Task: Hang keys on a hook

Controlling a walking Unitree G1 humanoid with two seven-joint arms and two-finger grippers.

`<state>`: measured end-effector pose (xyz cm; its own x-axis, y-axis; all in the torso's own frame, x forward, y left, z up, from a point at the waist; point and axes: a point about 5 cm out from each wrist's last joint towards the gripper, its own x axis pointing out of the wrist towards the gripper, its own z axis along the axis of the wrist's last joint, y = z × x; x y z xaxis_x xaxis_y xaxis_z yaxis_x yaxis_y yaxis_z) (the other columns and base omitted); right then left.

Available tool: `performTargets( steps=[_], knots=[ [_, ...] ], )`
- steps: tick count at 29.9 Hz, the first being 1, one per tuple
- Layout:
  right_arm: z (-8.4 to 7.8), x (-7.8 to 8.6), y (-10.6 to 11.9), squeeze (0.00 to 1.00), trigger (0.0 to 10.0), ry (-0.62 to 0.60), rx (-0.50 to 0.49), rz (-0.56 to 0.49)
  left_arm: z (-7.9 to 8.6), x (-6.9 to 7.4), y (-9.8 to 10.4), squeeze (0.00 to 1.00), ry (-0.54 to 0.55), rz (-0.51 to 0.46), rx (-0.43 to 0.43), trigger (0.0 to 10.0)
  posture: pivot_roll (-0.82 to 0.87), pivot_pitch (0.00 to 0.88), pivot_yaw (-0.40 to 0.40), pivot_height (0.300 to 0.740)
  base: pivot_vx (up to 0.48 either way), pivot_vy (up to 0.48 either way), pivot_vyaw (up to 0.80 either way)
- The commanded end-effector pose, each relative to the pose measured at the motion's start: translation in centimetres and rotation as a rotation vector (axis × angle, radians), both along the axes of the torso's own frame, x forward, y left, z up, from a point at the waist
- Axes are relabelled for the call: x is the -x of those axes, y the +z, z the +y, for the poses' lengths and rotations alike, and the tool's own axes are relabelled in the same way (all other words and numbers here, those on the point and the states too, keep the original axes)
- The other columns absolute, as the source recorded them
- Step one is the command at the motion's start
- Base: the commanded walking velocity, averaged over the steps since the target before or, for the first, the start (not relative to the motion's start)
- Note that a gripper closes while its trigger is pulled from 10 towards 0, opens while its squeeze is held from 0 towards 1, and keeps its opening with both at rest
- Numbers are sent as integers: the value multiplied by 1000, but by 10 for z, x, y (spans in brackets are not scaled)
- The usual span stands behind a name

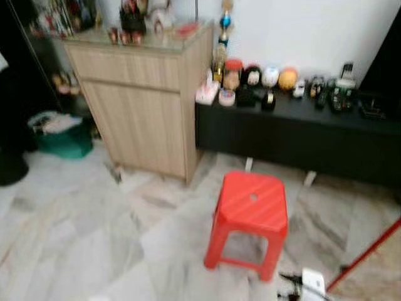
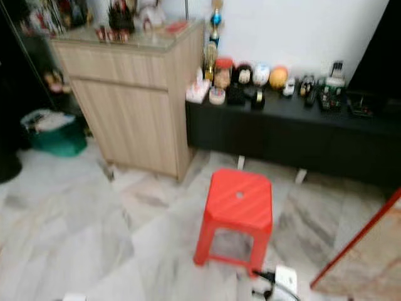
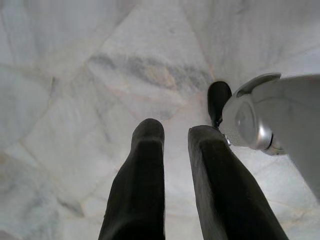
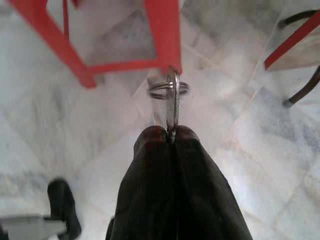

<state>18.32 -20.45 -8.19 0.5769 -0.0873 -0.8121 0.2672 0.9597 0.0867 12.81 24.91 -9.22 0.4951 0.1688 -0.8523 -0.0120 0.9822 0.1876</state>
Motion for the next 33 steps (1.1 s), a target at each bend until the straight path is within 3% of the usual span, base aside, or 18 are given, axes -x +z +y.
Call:
performTargets(
  steps=[1, 14, 20, 33],
  knots=[
    [-6, 4, -1, 0, 10000, -17, 6, 13, -2, -5, 1, 0, 4, -21, 1, 10000, 72, 0, -53, 730, 0, 0, -775],
    [-22, 5, 2, 0, 10000, -56, 35, 15, -23, 4, -7, 0, 10, 21, 40, 10000, 111, 0, -107, 730, 0, 0, -766],
    [-21, 5, 2, 0, 10000, -53, 31, 9, -17, 10, -8, 0, -5, 40, 18, 10000, 98, 0, -105, 730, 0, 0, -755],
    [-10, 6, -1, 0, 10000, -74, 14, 17, -5, 17, -7, 0, -11, 66, -7, 10000, 87, 0, -66, 730, 0, -322, -751]
  ],
)
